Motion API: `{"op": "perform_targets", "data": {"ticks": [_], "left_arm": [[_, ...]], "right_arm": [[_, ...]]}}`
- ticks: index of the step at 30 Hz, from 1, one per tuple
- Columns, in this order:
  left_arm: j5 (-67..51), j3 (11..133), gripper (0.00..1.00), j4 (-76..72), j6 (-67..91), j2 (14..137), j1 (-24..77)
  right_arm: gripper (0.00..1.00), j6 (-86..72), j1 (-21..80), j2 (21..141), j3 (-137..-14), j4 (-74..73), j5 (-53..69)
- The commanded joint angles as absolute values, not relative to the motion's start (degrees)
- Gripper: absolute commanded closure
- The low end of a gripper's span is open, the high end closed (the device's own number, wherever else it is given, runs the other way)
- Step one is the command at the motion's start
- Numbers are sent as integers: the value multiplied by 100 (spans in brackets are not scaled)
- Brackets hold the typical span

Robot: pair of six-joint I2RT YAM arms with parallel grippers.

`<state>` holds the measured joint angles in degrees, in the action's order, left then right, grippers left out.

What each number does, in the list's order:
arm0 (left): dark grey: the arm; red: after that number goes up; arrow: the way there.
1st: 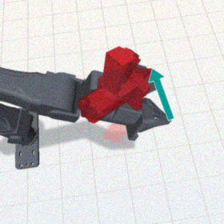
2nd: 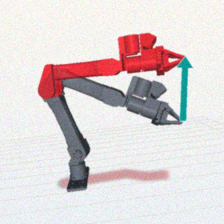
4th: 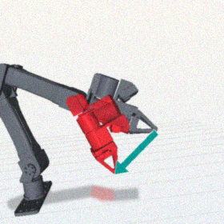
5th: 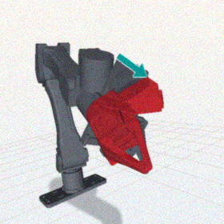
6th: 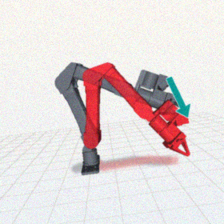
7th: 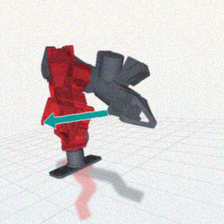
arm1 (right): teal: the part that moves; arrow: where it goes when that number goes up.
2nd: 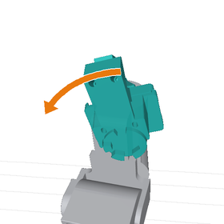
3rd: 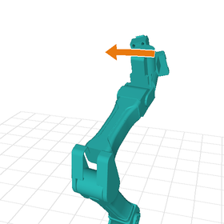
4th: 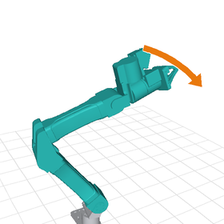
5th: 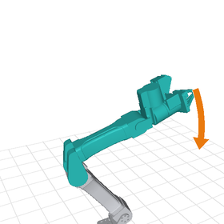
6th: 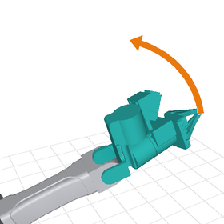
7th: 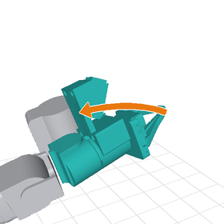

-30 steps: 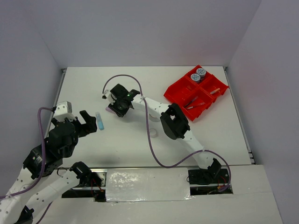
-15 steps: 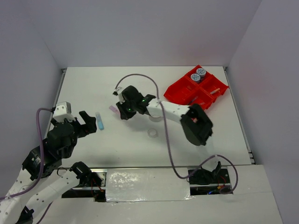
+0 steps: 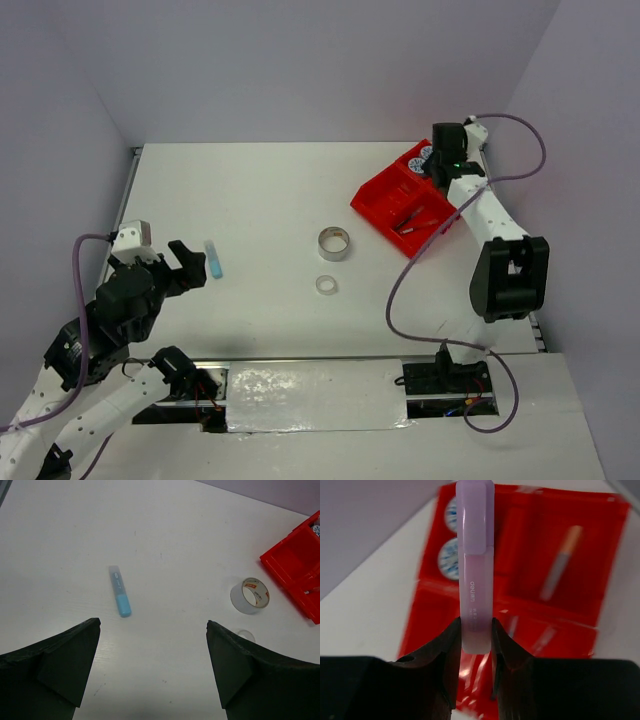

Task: Sort the stationery into containers
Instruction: Place the pen in the storage box, then pick up the pen from the center of the board.

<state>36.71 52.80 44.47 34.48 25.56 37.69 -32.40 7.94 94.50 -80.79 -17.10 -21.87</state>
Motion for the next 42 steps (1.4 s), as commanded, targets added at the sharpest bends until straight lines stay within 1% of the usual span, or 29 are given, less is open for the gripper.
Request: {"op": "perform_targets", "data": {"ticks": [1,3,5,8,11,14,16,17,18,19,20,21,22,26,29,30,32,34,35,36,37,38,39,40,41,42], "left_arm": [[3604,5247,1,4131,3322,2514,3762],[3569,5238,1,4105,3296,2522,3762],[3525,5230,1,4087,3270,2575,3762],[3498,5238,1,4096,3261,2672,3771],[3480,5256,1,4096,3243,2733,3762],[3472,5238,1,4078,3234,2742,3770],[3463,5238,1,4069,3234,2760,3762],[3472,5238,1,4069,3226,2777,3762],[3472,5238,1,4078,3234,2786,3770],[3480,5247,1,4078,3243,2812,3762],[3480,5247,1,4087,3234,2821,3762],[3489,5256,1,4087,3234,2830,3762],[3489,5256,1,4087,3243,2839,3770],[3559,5256,1,4104,3269,2865,3762],[3743,5291,1,4183,3383,3014,3744],[3979,5326,1,4262,3593,3093,3718],[4174,5466,1,4681,4023,3486,3639],[4053,5449,1,4886,4884,3839,3621],[3895,5232,1,4782,5043,4015,3621],[3754,5108,1,4355,5228,4452,3612],[3709,4985,1,4177,5386,4752,3569],[3683,4914,1,4070,5518,5477,3316],[3552,4939,1,3913,5624,5850,3131],[3203,5018,1,3746,5564,6228,2763],[3077,5149,1,3527,5485,7171,2534],[3076,5150,1,3481,5441,7181,2531]], "right_arm": [[100,-3675,223,9825,-8190,-2154,-2611],[100,-3718,45,10228,-8576,-2408,-2523],[100,-3621,-324,10414,-8709,-2365,-2400],[100,-3498,-561,10774,-8885,-2338,-2181],[100,-3393,-711,11248,-9096,-2426,-2048],[100,-3305,-782,11451,-9185,-2374,-1925],[94,-3191,-791,11505,-9193,-2285,-1759],[89,-3190,-791,11540,-9237,-2311,-1740],[68,-3190,-782,11549,-9229,-2294,-1705],[59,-3173,-791,11549,-9229,-2277,-1618],[55,-3164,-791,11531,-9220,-2250,-1574],[47,-3190,-782,11496,-9228,-2259,-1547],[44,-3199,-782,11461,-9211,-2241,-1512],[41,-3164,-738,11075,-9158,-2197,-1354],[40,-3059,-624,10724,-9211,-2258,-1135],[40,-3006,-563,10610,-9211,-2294,-1082],[40,-2753,-239,10111,-9010,-2224,-950],[34,-2550,182,9514,-8755,-2014,-906],[33,-2453,585,9292,-8449,-1934,-827],[33,-2226,824,9081,-8264,-1820,-435],[31,-2128,1305,8679,-7922,-1663,-196],[31,-2049,1605,8492,-7771,-1687,-98],[30,-2004,1904,8142,-7630,-1696,-44],[30,-1952,2429,7999,-7324,-1714,-27],[30,-1969,2939,7711,-7034,-1810,217],[30,-1969,2944,7560,-7031,-1811,228]]}}
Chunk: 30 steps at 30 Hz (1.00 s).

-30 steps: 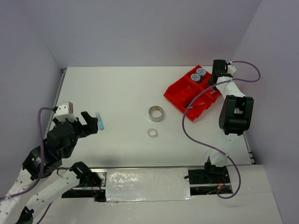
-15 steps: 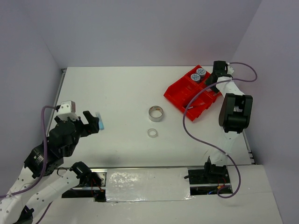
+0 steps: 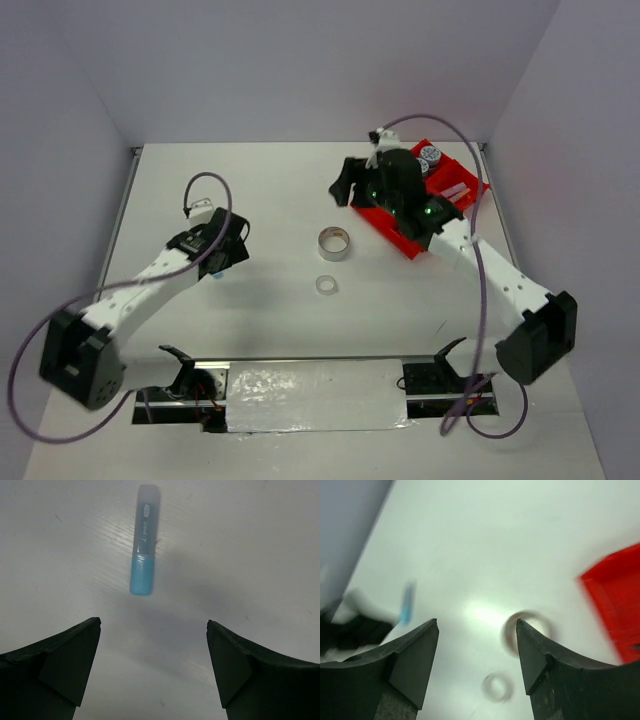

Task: Sort the stationery into containers
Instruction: Pick up the pen from the center of the board.

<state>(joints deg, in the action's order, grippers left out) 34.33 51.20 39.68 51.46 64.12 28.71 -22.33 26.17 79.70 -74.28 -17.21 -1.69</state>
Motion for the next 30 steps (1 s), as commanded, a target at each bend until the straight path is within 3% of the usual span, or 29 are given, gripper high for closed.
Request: {"op": "perform_targets", "data": {"ticks": [1,8,13,14,19,21,22,25,30], "left_arm": [[3015,5342,1,3472,5362,7677,2340],[2699,5204,1,2963,5124,8613,1829],[2382,4852,8,2418,4904,8999,1591],[2321,4773,15,2339,4861,9061,1547],[1978,4597,32,1916,4702,9395,1292],[1916,4527,55,1872,4693,9387,1292],[1829,4500,75,1872,4693,9361,1292],[1635,4386,99,1907,4614,9028,1344],[1363,4272,100,2101,4500,7640,2108]], "right_arm": [[29,-2004,3388,7419,-6640,-1776,211],[29,-2382,4227,6339,-5126,-1635,17],[29,-2364,4333,5890,-4931,-1845,9],[29,-2356,4350,5836,-4913,-1854,9],[29,-2382,4386,5459,-4843,-1872,35],[29,-2434,4386,5362,-4790,-1863,61],[29,-2443,4394,5274,-4694,-1759,140],[27,-2505,4394,5230,-4562,-1434,316],[25,-2908,4368,5309,-4211,-871,19]]}}
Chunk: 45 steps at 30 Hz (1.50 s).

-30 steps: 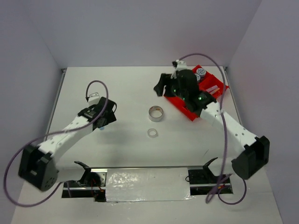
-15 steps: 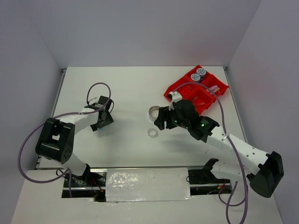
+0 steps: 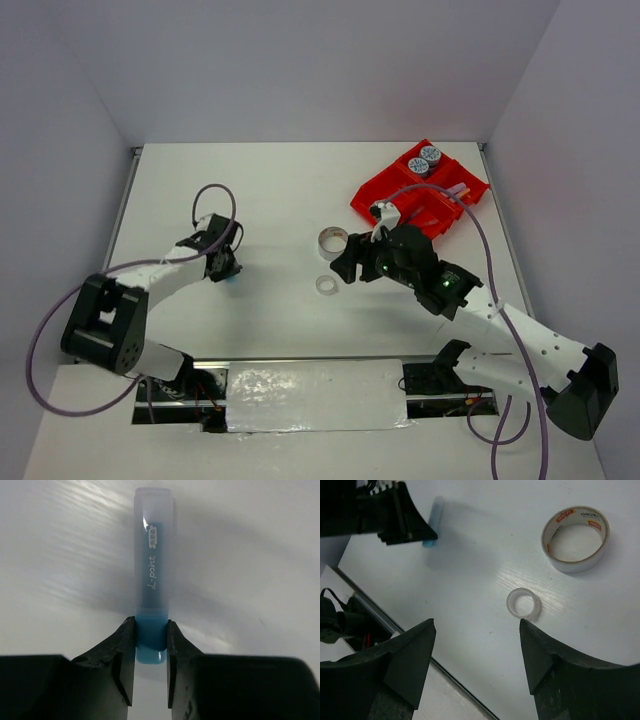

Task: Sort the stationery into containers
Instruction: Pick up the pen from the center of the board.

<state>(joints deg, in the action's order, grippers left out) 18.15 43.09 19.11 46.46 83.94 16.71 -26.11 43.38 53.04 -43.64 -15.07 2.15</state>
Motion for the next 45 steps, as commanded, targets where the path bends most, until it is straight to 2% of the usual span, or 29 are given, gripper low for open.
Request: {"op": "perform_targets", "data": {"ticks": [1,4,8,10,16,23,31,33,36,37,38,39,40,41,42,44,45], "left_arm": [[1284,4211,100,2066,4474,7403,2257],[863,3904,100,1575,4395,6322,3064],[-279,3060,100,-371,4184,4777,3558],[-667,2770,100,-737,4105,4336,3691],[-1494,2628,100,-1283,3824,3885,3788],[-1521,2804,100,-1309,3788,4122,3876],[-1450,2856,100,-1397,3805,4140,3973],[-1520,2821,100,-1485,3841,4122,4008],[-1626,2795,99,-1635,3867,4122,4034],[-1617,2795,97,-1635,3858,4122,4043],[-1608,2786,89,-1652,3841,4122,4052],[-1591,2786,83,-1644,3832,4113,4060],[-1434,2804,57,-1557,3832,4078,4061],[-1206,2839,26,-1382,3849,4052,4061],[-908,2995,1,-1145,3884,4017,4052],[-58,3251,1,-136,3885,3955,4061],[330,3600,1,355,3920,3955,4061]], "right_arm": [[25,-3048,4359,5335,-4106,-714,-191],[25,-3776,4351,5440,-3834,-179,-570],[25,-4392,4350,5563,-3665,395,-834],[25,-4613,4455,5581,-3630,720,-835],[26,-4632,4737,5607,-3867,1028,-967],[29,-4439,5387,6020,-4139,1345,-1028],[33,-4351,5643,6521,-4552,1371,-1028],[36,-4368,5643,6696,-4649,1319,-1063],[49,-4394,5651,6907,-4816,1301,-1064],[59,-4403,5651,7065,-4938,1309,-1020],[67,-4395,5651,7145,-5009,1318,-863],[96,-4403,5643,7302,-5140,1371,-583],[100,-4395,5634,7365,-5194,1380,-397],[100,-4351,5495,7435,-5299,1380,-213],[100,-4237,5380,7409,-5335,1284,-80],[100,-4062,5012,7165,-5422,855,-367],[100,-3730,4444,7076,-5519,374,-639]]}}
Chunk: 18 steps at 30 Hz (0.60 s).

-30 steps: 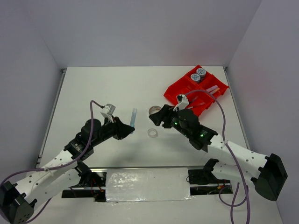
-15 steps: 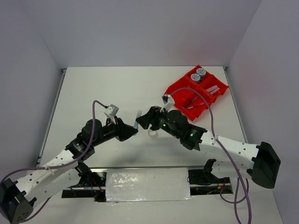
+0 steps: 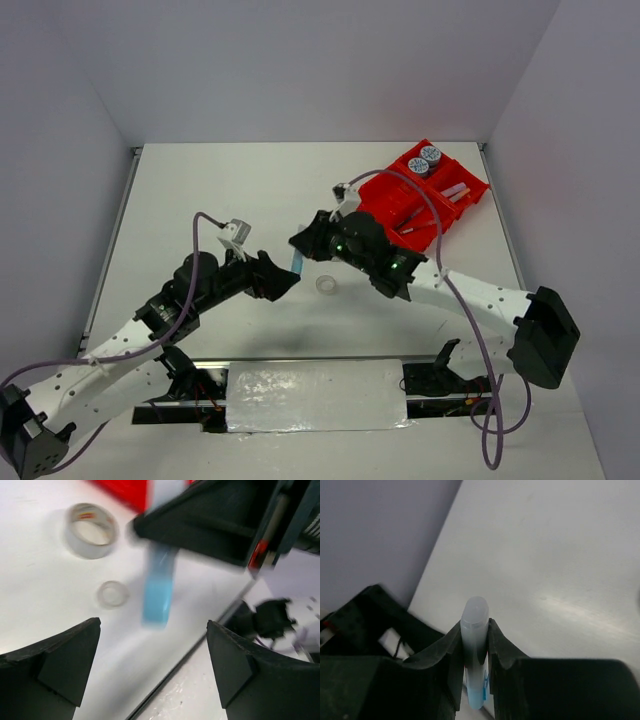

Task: Sort the stationery into containers
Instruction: Pick up the pen from the center of the board, then place the pen in the storage box.

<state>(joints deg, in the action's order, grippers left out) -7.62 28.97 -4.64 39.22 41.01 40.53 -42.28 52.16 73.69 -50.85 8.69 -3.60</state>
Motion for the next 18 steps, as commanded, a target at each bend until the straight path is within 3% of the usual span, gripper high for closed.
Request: {"op": "perform_targets", "data": {"ticks": [1,2,3,6,10,18], "left_arm": [[760,3786,1,1378,4103,3999,4061],[1635,3988,1,1937,4261,4051,4061],[2035,4321,1,2412,4393,4087,4061],[2777,4596,1,3383,4588,4201,4061],[2611,4448,1,3253,4439,3999,4052],[1462,4034,1,2226,4175,4332,4052]], "right_arm": [[100,-3587,4082,7049,-5598,126,-1268],[100,-3525,3678,7136,-5720,-208,-1457],[100,-3481,2743,7241,-5991,-750,-1572],[100,-3288,1612,7803,-6459,-1160,-1976],[100,-3252,-162,8761,-7250,-1529,-1855],[100,-3032,-1151,10010,-8130,-1100,-1170]]}}
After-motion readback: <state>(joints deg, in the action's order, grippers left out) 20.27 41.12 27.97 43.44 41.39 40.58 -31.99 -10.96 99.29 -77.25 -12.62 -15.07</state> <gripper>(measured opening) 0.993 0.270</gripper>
